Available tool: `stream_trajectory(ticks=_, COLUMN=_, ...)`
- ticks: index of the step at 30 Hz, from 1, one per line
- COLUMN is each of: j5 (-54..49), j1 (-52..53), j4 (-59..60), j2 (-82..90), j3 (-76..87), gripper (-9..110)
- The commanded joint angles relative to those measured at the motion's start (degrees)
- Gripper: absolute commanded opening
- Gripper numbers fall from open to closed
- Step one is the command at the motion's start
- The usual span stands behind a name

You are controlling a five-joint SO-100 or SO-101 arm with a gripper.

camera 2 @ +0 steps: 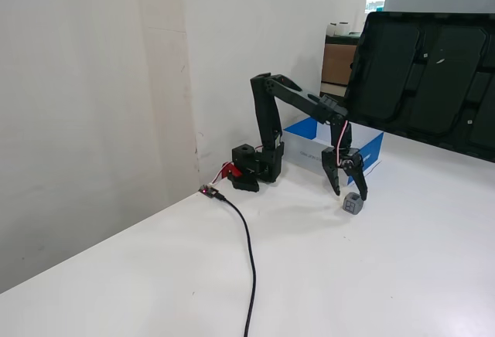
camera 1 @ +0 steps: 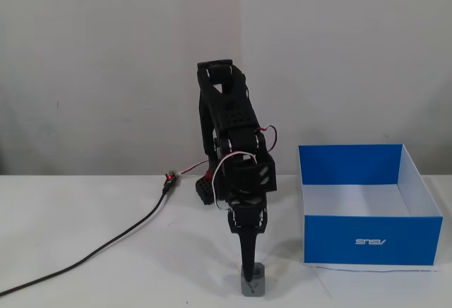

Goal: Pick the gray block and keep it in the box.

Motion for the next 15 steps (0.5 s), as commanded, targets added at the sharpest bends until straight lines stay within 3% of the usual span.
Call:
stream_trajectory(ticks=1, j5=0.3, j1=-0.7, j4=-0.8, j2=-1.7, j3=-5.6, gripper=26)
stream_trajectory(ticks=15, j5=0.6, j1=-1.0, j4=-4.5, j2=-8.3, j3=-7.9, gripper=24)
